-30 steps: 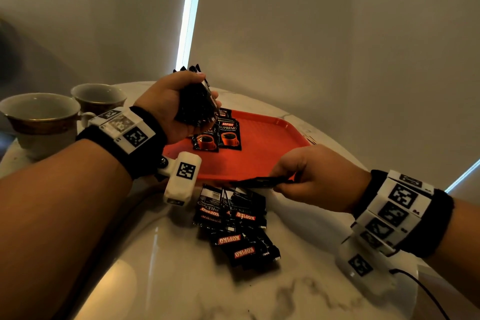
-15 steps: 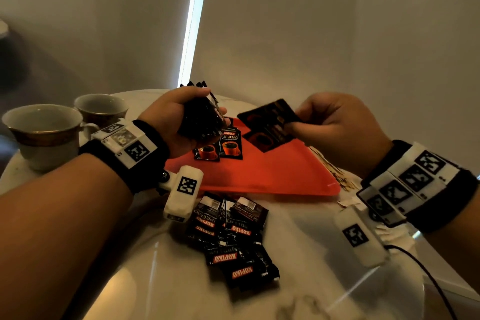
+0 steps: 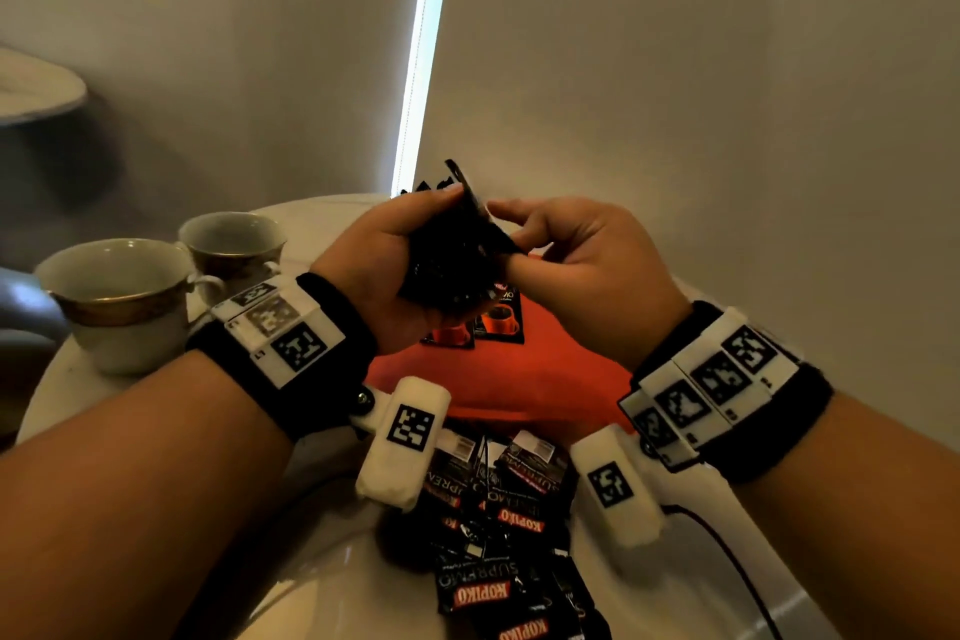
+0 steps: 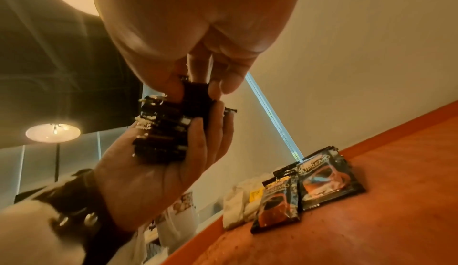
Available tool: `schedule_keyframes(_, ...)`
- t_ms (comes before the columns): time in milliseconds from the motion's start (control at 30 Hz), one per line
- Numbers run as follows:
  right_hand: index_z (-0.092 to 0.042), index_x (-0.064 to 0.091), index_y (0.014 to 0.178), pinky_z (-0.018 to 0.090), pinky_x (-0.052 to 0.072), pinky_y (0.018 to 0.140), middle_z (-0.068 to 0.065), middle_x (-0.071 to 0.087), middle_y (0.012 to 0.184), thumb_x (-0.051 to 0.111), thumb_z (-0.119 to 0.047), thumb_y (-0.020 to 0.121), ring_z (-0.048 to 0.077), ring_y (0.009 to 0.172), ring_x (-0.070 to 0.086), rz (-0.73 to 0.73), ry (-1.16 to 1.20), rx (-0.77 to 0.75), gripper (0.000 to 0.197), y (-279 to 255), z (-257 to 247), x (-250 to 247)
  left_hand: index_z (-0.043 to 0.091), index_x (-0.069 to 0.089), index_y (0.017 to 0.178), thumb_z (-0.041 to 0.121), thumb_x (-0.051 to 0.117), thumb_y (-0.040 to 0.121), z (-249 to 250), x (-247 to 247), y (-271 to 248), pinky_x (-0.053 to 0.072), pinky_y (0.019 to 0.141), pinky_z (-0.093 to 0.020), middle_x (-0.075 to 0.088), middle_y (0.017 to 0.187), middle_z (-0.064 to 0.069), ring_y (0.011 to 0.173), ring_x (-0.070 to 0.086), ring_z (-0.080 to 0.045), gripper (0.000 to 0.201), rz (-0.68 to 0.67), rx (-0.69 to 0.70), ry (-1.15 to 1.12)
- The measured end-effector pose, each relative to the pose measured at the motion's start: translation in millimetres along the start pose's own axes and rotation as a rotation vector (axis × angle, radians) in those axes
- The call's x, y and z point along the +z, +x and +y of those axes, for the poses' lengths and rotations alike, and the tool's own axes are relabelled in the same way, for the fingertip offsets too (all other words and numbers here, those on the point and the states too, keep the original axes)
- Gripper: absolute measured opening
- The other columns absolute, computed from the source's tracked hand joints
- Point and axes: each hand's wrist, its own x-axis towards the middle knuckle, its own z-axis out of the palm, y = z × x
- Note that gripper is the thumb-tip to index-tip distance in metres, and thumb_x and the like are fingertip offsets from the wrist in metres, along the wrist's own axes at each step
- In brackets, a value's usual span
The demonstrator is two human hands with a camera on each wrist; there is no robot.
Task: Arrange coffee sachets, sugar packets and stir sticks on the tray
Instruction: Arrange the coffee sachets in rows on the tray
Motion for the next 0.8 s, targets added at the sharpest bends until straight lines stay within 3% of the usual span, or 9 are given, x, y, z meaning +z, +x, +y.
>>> schedule_keyframes(133, -0.027, 0.066, 0.067, 0.045, 0.062, 0.082, 0.001, 0.075, 0.113, 0.068, 0.011, 0.083, 0.019, 0.101, 0.072, -0.066, 0.158, 0.008, 0.040, 5.0, 11.2, 1.8, 0.016, 0.057, 0.130, 0.052, 0.068, 0.081, -3.3, -2.3, 1.8, 0.047, 0.080, -0.040, 0.059, 0.115, -0.017, 0.097, 0.058, -0.030, 0.062, -0.029, -0.032, 0.011)
schedule_keyframes(267, -0.015, 0.067, 0.084, 0.025, 0.058, 0.070, -0.009, 0.075, 0.101, 0.084, -0.008, 0.071, 0.012, 0.084, 0.071, -0.099, 0.241, 0.063, 0.022, 4.2, 14.8, -6.3, 0.009, 0.056, 0.122, 0.035, 0.059, 0.090, -3.7, -0.8, 3.8, 0.055, 0.075, -0.038, 0.063, 0.101, -0.013, 0.085, 0.061, -0.026, 0.041, -0.062, -0.027, -0.017)
schedule_keyframes(300, -0.017, 0.067, 0.090, 0.019, 0.055, 0.069, -0.010, 0.074, 0.100, 0.087, -0.016, 0.066, 0.006, 0.084, 0.070, -0.101, 0.270, 0.085, 0.032, 3.2, 15.4, -8.9, 0.007, 0.058, 0.117, 0.032, 0.056, 0.092, -3.0, 0.3, 3.8, 0.057, 0.070, -0.036, 0.063, 0.098, -0.013, 0.082, 0.061, -0.025, 0.035, -0.073, -0.024, -0.026)
schedule_keyframes(367, -0.024, 0.062, 0.104, 0.012, 0.053, 0.072, -0.013, 0.064, 0.123, 0.094, -0.025, 0.054, -0.002, 0.096, 0.067, -0.098, 0.264, 0.135, 0.060, 3.5, 21.8, -12.1, 0.001, 0.057, 0.124, 0.033, 0.058, 0.092, -3.1, 1.3, 3.9, 0.057, 0.072, -0.037, 0.064, 0.107, -0.019, 0.088, 0.064, -0.028, 0.045, -0.075, -0.036, -0.005)
schedule_keyframes(467, -0.026, 0.053, 0.106, 0.024, 0.058, 0.080, -0.011, 0.045, 0.144, 0.097, -0.021, 0.049, 0.002, 0.109, 0.064, -0.174, 0.278, 0.167, 0.072, 4.7, 27.4, -8.2, 0.000, 0.048, 0.142, 0.043, 0.062, 0.089, -8.5, 3.3, 4.5, 0.045, 0.098, -0.048, 0.055, 0.130, -0.026, 0.113, 0.055, -0.037, 0.069, -0.098, -0.102, 0.046)
schedule_keyframes(533, -0.018, 0.050, 0.099, 0.032, 0.059, 0.077, -0.005, 0.063, 0.119, 0.093, -0.007, 0.054, 0.012, 0.098, 0.070, -0.201, 0.376, 0.158, 0.063, 5.7, 29.0, -6.0, 0.007, 0.050, 0.138, 0.046, 0.060, 0.090, -11.4, 5.9, 5.6, 0.047, 0.095, -0.045, 0.057, 0.125, -0.020, 0.108, 0.058, -0.033, 0.061, -0.147, -0.108, 0.030)
schedule_keyframes(633, -0.013, 0.048, 0.094, 0.028, 0.057, 0.075, -0.008, 0.068, 0.090, 0.089, -0.001, 0.056, 0.013, 0.090, 0.071, -0.198, 0.446, 0.107, 0.057, 5.7, 28.4, -7.1, 0.019, 0.048, 0.128, 0.045, 0.056, 0.092, -10.1, 6.9, 8.1, 0.047, 0.083, -0.040, 0.054, 0.117, -0.016, 0.096, 0.057, -0.028, 0.045, -0.195, -0.092, -0.009)
schedule_keyframes(733, -0.017, 0.056, 0.097, 0.037, 0.058, 0.086, -0.006, 0.069, 0.110, 0.092, -0.012, 0.059, 0.020, 0.106, 0.069, -0.223, 0.373, 0.064, 0.053, 5.6, 31.0, -12.5, 0.015, 0.049, 0.123, 0.035, 0.052, 0.093, -9.2, 5.5, 8.4, 0.040, 0.083, -0.042, 0.043, 0.123, -0.019, 0.103, 0.044, -0.036, 0.036, -0.201, -0.048, 0.014)
schedule_keyframes(800, -0.021, 0.062, 0.104, 0.039, 0.057, 0.090, -0.005, 0.062, 0.130, 0.086, -0.022, 0.062, 0.019, 0.115, 0.066, -0.238, 0.373, 0.078, 0.048, 6.2, 32.7, -14.6, 0.012, 0.051, 0.124, 0.031, 0.050, 0.091, -8.6, 4.8, 6.8, 0.044, 0.079, -0.039, 0.053, 0.113, -0.020, 0.095, 0.053, -0.033, 0.039, -0.172, -0.035, 0.001)
